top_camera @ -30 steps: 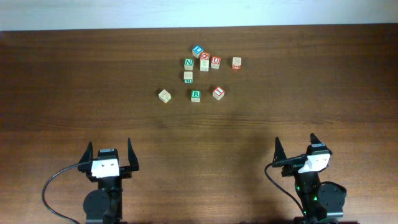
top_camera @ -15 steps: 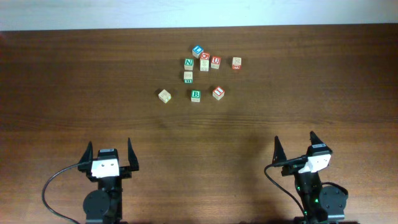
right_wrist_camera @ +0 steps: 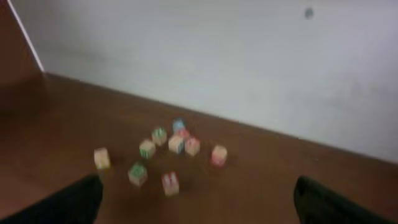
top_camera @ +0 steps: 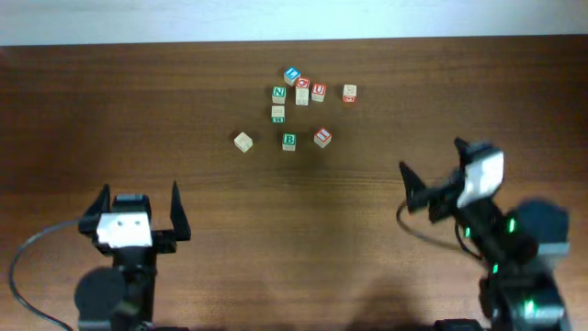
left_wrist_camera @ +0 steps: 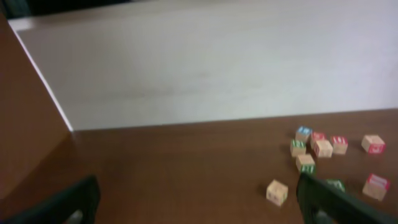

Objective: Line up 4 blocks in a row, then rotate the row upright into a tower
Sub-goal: 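Raise both arms and move the grippers toward the block cluster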

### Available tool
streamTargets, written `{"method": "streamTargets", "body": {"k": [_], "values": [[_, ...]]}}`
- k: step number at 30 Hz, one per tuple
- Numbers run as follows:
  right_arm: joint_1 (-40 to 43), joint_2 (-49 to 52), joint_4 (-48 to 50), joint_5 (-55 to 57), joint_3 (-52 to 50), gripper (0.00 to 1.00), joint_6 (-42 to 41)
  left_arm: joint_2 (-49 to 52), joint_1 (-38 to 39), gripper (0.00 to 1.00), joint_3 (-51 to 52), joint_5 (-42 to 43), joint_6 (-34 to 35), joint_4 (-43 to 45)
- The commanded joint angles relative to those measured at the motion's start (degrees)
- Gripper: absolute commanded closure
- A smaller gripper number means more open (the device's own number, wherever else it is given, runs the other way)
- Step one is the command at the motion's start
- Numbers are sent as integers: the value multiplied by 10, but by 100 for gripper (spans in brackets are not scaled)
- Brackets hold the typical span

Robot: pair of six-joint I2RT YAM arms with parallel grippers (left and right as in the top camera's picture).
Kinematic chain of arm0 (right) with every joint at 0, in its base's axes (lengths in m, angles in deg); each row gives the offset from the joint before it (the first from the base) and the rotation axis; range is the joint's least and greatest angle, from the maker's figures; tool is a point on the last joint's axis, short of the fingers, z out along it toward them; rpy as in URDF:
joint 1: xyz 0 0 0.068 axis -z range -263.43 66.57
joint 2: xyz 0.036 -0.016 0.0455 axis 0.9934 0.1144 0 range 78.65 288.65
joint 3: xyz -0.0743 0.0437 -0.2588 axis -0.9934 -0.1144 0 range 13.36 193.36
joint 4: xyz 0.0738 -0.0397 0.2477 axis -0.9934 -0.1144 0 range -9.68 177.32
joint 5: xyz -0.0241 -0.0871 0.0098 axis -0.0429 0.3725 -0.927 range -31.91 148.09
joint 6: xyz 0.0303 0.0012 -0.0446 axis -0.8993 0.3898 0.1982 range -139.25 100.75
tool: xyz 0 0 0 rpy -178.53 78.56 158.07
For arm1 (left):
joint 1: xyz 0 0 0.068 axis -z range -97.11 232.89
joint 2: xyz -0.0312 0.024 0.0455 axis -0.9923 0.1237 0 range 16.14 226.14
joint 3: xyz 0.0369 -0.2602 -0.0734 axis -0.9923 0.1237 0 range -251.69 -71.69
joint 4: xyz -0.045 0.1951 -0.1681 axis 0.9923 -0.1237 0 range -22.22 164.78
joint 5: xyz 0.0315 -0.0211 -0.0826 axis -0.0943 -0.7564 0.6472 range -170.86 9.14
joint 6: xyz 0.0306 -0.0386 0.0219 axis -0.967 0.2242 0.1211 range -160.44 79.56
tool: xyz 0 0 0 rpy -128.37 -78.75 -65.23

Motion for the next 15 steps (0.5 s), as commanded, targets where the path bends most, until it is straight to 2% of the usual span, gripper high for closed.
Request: {"method": "streamTargets", "body": {"k": [1, 4, 6, 8, 11, 13, 15], "values": [[3, 139, -104, -59, 167, 2, 6, 119, -3, 1, -133, 29, -7, -51], [3, 320, -297, -81, 391, 2, 5, 284, -3, 1, -297, 74, -7, -142], [-9, 414, -398, -81, 510, 2, 5, 397, -3, 1, -420, 106, -7, -228], [-28, 485, -459, -81, 595, 2, 3, 501, -3, 1, -532, 113, -7, -311], [-38, 550, -472, -96, 628, 2, 0, 679, -3, 1, -725, 146, -7, -459], [-38, 576, -455, -131, 628, 2, -26, 755, -3, 1, -781, 163, -7, -496], [-47, 608, -445, -132, 628, 2, -38, 805, 1, 1, -784, 163, -7, -493]]}}
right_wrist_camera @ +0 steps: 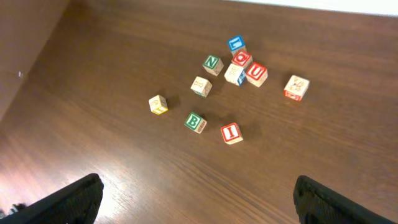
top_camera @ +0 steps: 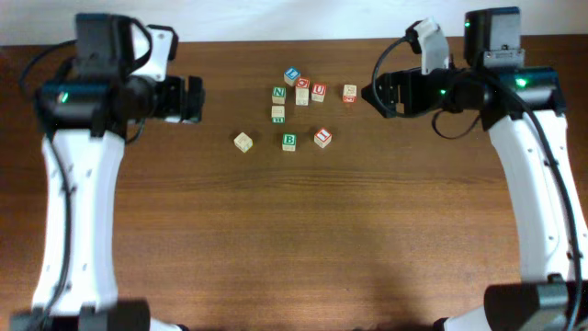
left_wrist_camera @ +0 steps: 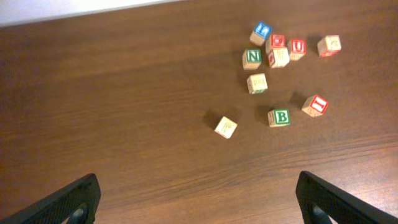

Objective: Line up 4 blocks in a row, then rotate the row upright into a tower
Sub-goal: 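Raise both arms and move the grippers toward the block cluster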

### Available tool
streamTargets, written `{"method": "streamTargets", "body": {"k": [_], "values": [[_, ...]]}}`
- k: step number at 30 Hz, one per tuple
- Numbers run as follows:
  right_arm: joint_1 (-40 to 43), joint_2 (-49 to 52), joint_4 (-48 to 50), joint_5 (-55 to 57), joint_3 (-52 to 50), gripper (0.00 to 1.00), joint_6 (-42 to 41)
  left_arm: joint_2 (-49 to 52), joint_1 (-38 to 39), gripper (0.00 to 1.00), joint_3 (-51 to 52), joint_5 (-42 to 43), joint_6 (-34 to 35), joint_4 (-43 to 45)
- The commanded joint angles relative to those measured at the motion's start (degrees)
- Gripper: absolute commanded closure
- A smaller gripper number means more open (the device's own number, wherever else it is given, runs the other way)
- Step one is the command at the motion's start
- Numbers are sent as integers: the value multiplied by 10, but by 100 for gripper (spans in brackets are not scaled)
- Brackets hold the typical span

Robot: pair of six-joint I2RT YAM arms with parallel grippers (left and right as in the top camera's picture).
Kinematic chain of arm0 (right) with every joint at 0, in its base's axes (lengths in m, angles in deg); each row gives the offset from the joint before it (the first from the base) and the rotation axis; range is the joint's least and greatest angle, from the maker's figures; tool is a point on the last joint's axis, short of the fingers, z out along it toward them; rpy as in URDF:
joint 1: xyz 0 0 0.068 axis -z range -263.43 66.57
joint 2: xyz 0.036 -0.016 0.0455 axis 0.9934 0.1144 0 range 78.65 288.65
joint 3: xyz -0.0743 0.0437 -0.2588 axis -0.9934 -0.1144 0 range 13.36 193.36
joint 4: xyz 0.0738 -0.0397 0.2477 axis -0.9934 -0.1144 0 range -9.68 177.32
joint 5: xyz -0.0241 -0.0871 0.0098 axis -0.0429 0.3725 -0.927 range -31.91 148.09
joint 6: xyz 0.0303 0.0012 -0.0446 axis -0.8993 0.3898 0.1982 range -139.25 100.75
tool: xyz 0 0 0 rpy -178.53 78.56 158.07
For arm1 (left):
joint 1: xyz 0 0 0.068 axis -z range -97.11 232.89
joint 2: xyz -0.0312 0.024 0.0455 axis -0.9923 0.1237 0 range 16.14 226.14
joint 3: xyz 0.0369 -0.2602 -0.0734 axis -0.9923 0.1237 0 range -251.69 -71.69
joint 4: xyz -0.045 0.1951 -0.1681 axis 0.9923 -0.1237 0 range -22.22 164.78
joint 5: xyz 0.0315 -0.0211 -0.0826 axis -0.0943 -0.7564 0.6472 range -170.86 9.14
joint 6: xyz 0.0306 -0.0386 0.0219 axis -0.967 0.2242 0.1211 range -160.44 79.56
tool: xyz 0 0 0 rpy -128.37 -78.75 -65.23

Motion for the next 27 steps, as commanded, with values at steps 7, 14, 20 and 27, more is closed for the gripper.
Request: {"method": "streamTargets", "body": {"k": [7, 14, 20, 27], "values": [[-106, 150, 25, 62, 14, 2, -67, 216, 24, 1, -22, 83, -3, 53], [-106, 162, 10, 139, 14, 2, -103, 362, 51, 20, -22, 55, -102, 76], [-96, 162, 2, 141, 14, 2, -103, 404, 104, 30, -20, -24, -130, 78], [-96, 162, -1, 145, 14, 2, -103, 404, 108, 85, -17, -56, -50, 51]]}}
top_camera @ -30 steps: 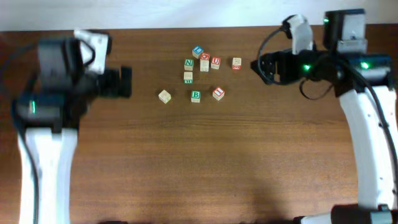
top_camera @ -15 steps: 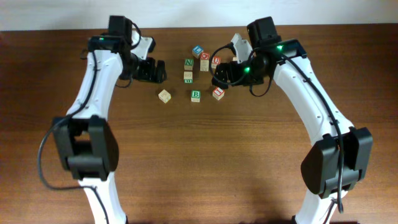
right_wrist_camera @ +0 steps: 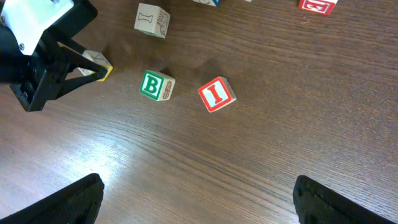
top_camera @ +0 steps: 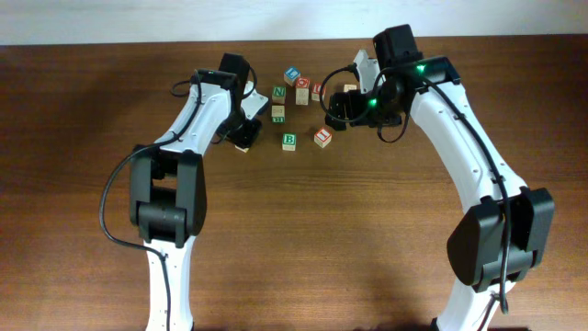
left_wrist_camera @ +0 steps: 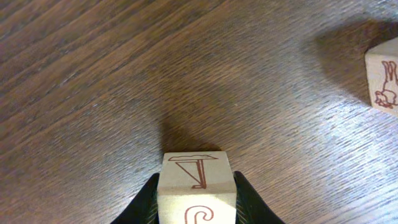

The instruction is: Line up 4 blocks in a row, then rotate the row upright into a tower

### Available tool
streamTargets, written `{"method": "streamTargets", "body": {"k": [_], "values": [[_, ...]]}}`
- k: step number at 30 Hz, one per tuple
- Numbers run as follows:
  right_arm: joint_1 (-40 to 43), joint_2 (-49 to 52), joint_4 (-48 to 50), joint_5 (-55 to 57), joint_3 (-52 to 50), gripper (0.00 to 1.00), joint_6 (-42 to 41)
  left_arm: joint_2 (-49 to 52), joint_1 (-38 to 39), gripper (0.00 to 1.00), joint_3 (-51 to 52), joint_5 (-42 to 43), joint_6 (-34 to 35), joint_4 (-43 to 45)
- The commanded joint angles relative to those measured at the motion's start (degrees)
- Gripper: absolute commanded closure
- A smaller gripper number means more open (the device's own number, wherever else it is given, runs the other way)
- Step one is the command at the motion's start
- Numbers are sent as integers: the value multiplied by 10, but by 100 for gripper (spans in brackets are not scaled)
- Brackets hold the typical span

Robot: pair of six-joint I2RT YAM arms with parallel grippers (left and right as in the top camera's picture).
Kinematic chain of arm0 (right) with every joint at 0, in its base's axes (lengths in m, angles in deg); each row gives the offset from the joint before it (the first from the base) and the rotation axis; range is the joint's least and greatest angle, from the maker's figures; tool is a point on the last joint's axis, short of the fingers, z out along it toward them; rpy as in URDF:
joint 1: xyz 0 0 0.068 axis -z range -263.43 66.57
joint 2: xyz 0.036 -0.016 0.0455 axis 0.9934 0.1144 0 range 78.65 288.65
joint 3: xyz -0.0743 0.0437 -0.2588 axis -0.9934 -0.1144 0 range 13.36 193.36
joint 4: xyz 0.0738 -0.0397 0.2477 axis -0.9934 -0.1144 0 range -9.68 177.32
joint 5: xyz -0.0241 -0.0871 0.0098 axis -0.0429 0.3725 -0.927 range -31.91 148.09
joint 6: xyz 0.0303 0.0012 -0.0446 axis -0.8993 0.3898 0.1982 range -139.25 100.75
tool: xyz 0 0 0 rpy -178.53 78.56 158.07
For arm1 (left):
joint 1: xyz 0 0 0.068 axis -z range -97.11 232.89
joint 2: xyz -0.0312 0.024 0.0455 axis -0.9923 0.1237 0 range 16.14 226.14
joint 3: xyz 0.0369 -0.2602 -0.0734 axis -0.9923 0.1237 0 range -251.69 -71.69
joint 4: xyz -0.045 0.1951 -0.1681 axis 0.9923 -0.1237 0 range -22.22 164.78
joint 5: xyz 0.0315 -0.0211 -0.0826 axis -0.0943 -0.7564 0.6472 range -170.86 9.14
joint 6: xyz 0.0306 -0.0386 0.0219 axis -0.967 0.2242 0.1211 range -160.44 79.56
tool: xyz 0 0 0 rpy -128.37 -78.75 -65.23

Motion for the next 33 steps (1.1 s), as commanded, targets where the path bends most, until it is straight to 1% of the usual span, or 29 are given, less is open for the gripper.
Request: {"method": "streamTargets", "body": {"k": [1, 2, 3, 5, 6, 7, 9, 13, 14, 19, 20, 21, 23, 25, 27, 29, 30, 31, 32, 33], "values": [[3, 1, 3, 7, 10, 2, -4, 5, 0, 88, -4, -12, 106, -36], [3, 1, 3, 7, 10, 2, -4, 5, 3, 89, -4, -9, 129, -50], [3, 1, 3, 7, 10, 2, -4, 5, 11, 89, -4, -2, 173, -83], [3, 1, 3, 7, 10, 2, -4, 5, 23, 87, -3, 48, 248, -127], [3, 1, 3, 7, 10, 2, -4, 5, 30, 85, -3, 74, 269, -139], [3, 1, 3, 7, 10, 2, -4, 5, 39, 84, -1, 82, 286, -148], [3, 1, 2, 7, 10, 2, -4, 5, 64, 81, -1, 82, 302, -150], [3, 1, -2, 7, 10, 2, -4, 5, 99, 81, -1, 57, 310, -151], [3, 1, -2, 7, 10, 2, -4, 5, 105, 80, -1, 56, 313, -151], [3, 1, -2, 7, 10, 2, -4, 5, 108, 59, -1, 56, 313, -151], [3, 1, -2, 7, 10, 2, -4, 5, 108, 49, -2, 56, 313, -150], [3, 1, -2, 7, 10, 3, -4, 5, 107, 41, -4, 56, 313, -150], [3, 1, 0, 7, 10, 5, -5, 5, 105, 39, -13, 55, 313, -152], [3, 1, 2, 5, 10, 5, -5, 5, 94, 40, -55, 30, 313, -179], [3, 1, 2, 5, 10, 5, -21, 5, 67, 39, -141, -3, 312, -233], [0, 1, 9, 5, 10, 8, -54, 5, 31, 36, -247, -35, 312, -294], [-5, 1, 16, 10, 10, 11, -82, 5, 13, 32, -298, -55, 312, -321], [-14, 1, 24, 25, 10, 12, -111, 5, -1, 29, -338, -70, 312, -340], [-33, 1, 42, 54, 10, 11, -142, 5, -22, 22, -386, -88, 312, -359], [-57, 2, 59, 85, 10, 12, -163, 5, -38, 9, -416, -93, 312, -364]]}}
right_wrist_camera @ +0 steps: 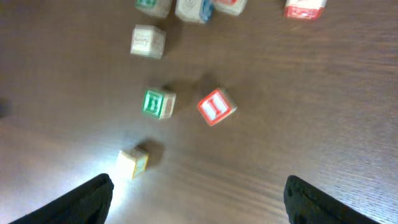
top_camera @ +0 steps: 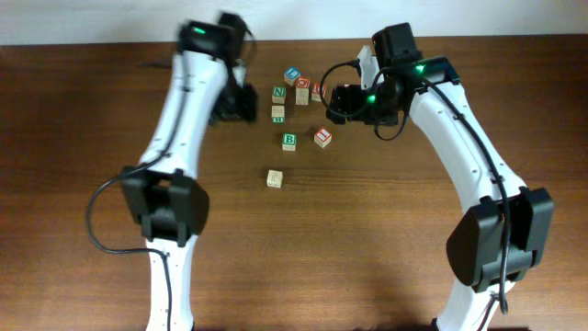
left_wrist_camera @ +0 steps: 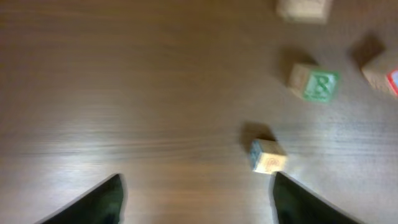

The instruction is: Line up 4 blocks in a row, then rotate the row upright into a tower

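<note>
Several wooden letter blocks sit in a cluster at the back of the table: a green N (top_camera: 278, 93), a blue one (top_camera: 292, 74), a green B (top_camera: 288, 141) and a red I (top_camera: 322, 137). One pale block (top_camera: 274, 178) lies alone in front of them, also in the left wrist view as the pale block (left_wrist_camera: 267, 155). My left gripper (left_wrist_camera: 196, 205) is open and empty, up over the table left of the cluster (top_camera: 234, 103). My right gripper (right_wrist_camera: 199, 202) is open and empty, above the cluster's right side.
Brown wooden table (top_camera: 367, 239) with a white wall along its far edge. In the right wrist view the pale block (right_wrist_camera: 132, 163), the B (right_wrist_camera: 158, 103) and the I (right_wrist_camera: 216, 106) lie below the fingers. Both arms reach in from the front.
My left gripper was closed around the pale block left of the B. Now it is open and higher, farther back, and the block lies alone in front of the B. The right gripper barely moved.
Both grippers stood open near the table's front edge. Then they were out on either side of the cluster, high up. Then the left was shut on the pale block while the right hung open over the I. Now the block lies released, nearer the front.
</note>
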### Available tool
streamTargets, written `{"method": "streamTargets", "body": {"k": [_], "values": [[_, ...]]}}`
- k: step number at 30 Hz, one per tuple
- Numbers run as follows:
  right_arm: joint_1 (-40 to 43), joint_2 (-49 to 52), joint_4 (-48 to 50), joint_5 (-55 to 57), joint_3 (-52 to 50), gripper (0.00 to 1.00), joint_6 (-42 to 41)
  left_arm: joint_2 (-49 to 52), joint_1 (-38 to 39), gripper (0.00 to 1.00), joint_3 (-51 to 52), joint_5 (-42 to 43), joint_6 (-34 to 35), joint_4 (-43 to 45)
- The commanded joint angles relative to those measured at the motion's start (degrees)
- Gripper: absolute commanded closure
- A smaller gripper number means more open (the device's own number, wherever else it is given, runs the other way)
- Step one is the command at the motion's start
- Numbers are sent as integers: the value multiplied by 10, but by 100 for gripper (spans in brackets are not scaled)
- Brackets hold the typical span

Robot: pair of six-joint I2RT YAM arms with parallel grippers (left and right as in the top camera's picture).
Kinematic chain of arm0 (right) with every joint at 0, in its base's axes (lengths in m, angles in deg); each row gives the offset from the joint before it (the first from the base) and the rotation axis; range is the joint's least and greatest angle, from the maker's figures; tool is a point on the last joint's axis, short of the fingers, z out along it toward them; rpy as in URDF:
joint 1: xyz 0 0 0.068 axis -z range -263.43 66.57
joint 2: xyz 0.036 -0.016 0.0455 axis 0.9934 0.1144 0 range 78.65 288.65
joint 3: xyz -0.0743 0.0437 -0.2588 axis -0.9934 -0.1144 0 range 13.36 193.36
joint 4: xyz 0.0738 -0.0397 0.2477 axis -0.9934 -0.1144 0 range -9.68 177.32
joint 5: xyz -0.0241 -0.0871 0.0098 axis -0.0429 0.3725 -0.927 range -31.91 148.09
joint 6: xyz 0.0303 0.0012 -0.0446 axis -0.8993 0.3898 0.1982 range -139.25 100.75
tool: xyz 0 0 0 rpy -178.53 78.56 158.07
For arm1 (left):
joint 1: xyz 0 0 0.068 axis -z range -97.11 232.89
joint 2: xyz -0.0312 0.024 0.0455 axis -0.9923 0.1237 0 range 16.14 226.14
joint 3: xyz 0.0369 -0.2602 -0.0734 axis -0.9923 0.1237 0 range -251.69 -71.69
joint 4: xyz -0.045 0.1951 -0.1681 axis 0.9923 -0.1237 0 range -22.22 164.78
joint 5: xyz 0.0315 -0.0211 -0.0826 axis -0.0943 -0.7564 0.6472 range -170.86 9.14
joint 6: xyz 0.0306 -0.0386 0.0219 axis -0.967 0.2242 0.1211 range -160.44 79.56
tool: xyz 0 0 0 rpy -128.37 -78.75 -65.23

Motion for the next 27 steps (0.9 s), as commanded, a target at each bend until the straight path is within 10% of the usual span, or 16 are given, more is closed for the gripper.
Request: {"method": "streamTargets", "body": {"k": [1, 8, 27], "values": [[-68, 6, 37, 87, 10, 14, -90, -3, -55, 1, -96, -51, 2, -17], [-155, 102, 122, 191, 10, 26, -215, -3, -104, 1, -95, -51, 2, -17], [-175, 190, 175, 205, 9, 56, -216, -3, -104, 1, -95, -51, 2, -17]]}}
